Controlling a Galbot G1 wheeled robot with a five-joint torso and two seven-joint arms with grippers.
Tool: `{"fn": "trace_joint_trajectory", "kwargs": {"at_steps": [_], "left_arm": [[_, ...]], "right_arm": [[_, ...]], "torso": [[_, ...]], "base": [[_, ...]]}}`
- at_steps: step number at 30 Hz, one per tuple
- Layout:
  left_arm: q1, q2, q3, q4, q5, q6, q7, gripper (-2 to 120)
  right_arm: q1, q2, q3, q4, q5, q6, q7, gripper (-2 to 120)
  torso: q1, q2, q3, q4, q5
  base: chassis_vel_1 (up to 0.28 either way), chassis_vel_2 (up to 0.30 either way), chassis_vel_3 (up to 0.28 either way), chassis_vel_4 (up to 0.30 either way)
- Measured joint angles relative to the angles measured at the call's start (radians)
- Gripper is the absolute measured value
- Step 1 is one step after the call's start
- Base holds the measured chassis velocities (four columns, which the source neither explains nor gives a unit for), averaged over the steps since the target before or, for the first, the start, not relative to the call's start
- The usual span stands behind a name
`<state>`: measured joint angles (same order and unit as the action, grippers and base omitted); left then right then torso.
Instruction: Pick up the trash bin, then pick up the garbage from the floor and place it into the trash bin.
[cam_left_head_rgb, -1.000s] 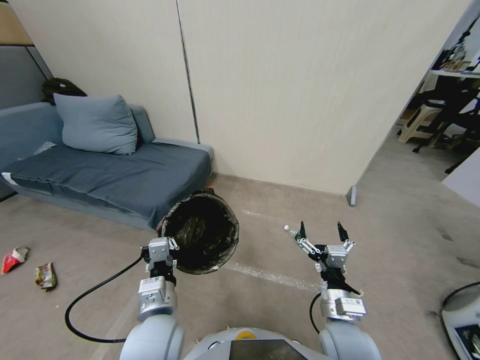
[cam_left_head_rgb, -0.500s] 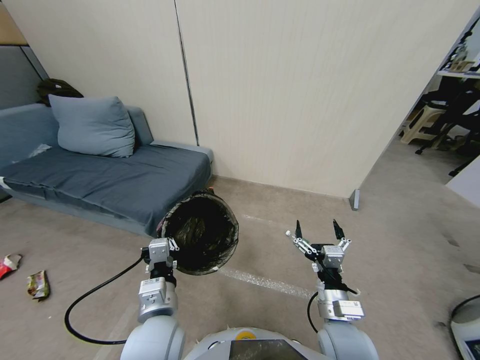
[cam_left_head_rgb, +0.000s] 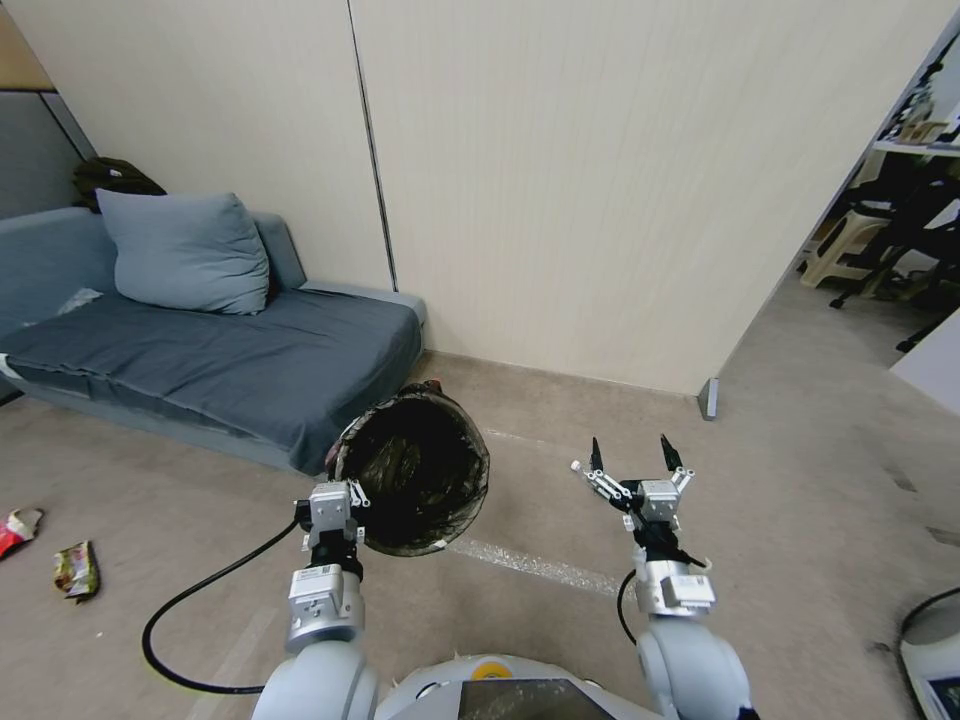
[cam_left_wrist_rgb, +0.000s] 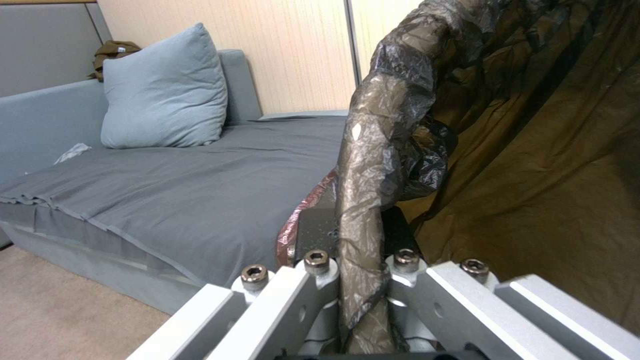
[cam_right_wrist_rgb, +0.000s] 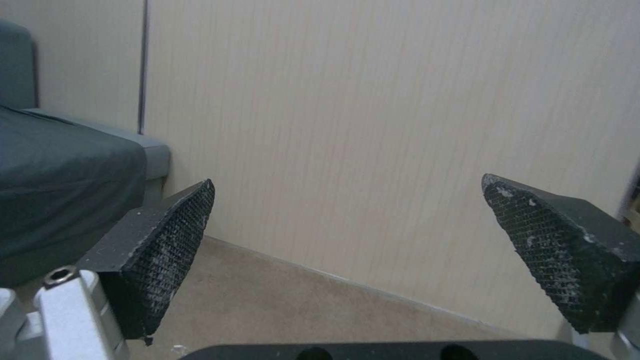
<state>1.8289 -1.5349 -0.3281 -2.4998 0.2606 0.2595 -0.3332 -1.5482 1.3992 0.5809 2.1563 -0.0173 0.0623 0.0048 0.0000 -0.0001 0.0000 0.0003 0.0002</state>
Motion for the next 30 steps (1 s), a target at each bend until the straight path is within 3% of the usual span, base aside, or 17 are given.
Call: {"fn": "trace_joint_trajectory", "kwargs": {"at_steps": [6, 14, 19, 22, 30], "left_arm": [[0.010, -0.001, -0.013, 0.000, 0.000, -0.005, -0.005, 0], [0.023, -0.007, -0.023, 0.000, 0.010, -0.010, -0.009, 0], [0.024, -0.009, -0.023, 0.000, 0.018, -0.013, -0.009, 0], [0.024, -0.011, -0.023, 0.000, 0.019, -0.014, -0.009, 0], [0.029, -0.014, -0.032, 0.000, 0.024, -0.021, -0.009, 0]], "right_arm": [[0.107, -0.106, 0.004, -0.166, 0.048, -0.018, -0.033, 100], [0.240, -0.295, -0.004, -0.399, 0.049, 0.020, -0.206, 100], [0.283, -0.325, -0.004, -0.475, 0.042, 0.034, -0.263, 100], [0.321, -0.335, 0.005, -0.571, 0.009, 0.072, -0.363, 100], [0.408, -0.343, 0.012, -0.734, -0.033, 0.158, -0.510, 100]], "torso": [[0.000, 0.000, 0.000, -0.0002, 0.0000], [0.000, 0.000, 0.000, -0.0003, 0.0000], [0.000, 0.000, 0.000, -0.0003, 0.0000], [0.000, 0.000, 0.000, -0.0005, 0.0000], [0.000, 0.000, 0.000, -0.0002, -0.0001]], "base": [[0.000, 0.000, 0.000, 0.000], [0.000, 0.000, 0.000, 0.000], [0.000, 0.000, 0.000, 0.000], [0.000, 0.000, 0.000, 0.000], [0.000, 0.000, 0.000, 0.000]]}}
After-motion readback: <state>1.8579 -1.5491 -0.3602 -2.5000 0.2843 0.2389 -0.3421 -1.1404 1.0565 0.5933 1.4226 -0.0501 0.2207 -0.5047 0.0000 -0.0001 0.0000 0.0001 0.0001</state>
